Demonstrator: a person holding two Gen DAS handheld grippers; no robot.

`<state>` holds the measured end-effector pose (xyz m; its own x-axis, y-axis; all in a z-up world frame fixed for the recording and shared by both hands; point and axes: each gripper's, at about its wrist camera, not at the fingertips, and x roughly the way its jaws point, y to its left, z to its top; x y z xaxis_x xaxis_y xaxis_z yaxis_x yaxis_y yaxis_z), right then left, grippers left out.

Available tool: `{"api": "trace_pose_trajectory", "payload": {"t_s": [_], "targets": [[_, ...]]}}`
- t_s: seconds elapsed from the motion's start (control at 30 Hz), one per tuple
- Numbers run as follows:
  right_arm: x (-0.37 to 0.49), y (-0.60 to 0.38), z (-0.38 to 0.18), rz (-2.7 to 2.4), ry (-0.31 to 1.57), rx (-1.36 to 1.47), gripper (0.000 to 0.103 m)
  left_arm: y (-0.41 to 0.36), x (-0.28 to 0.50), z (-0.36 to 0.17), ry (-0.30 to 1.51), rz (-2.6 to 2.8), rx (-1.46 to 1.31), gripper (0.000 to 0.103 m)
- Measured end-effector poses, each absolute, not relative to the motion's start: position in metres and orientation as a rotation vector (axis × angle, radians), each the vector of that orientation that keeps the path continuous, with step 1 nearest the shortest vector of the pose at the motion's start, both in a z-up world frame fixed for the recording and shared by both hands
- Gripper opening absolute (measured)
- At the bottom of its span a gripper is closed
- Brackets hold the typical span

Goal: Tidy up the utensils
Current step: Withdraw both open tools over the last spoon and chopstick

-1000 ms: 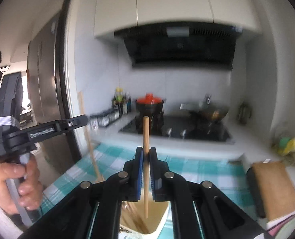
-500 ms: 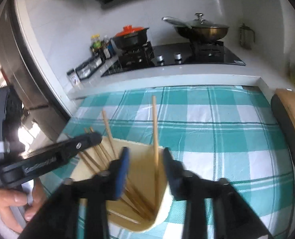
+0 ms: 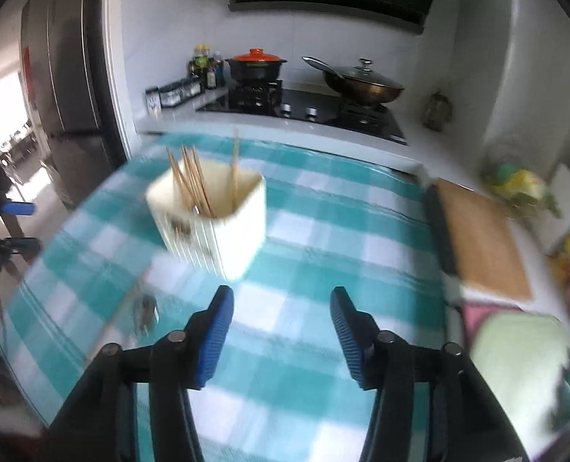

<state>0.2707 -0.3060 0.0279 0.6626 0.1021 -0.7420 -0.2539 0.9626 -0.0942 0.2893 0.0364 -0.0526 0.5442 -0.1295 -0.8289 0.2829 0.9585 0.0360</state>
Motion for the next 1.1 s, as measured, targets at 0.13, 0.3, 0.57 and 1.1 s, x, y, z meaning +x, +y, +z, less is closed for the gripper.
{"api": "trace_pose_trajectory", "payload": {"t_s": [0.13, 0.3, 0.57, 1.1], "targets": [[0.198, -0.301, -0.017, 0.148, 0.805, -0.170, 0.060, 0.038, 0.233, -0.106, 0.954, -0.185, 0.001, 0.092], [0.142, -0.261, -0.079, 0.234, 0.838, -0.040, 0.060, 0.023, 0.206, -0.144, 0.947, -0.109, -0.047, 0.092], [0.122, -0.208, -0.111, 0.317, 0.859, -0.020, 0.060, 0.014, 0.195, -0.145, 0.905, -0.074, 0.002, 0.092], [0.117, -0.188, -0.118, 0.336, 0.883, -0.045, 0.060, 0.011, 0.187, -0.153, 0.903, -0.058, 0.017, 0.092]]}}
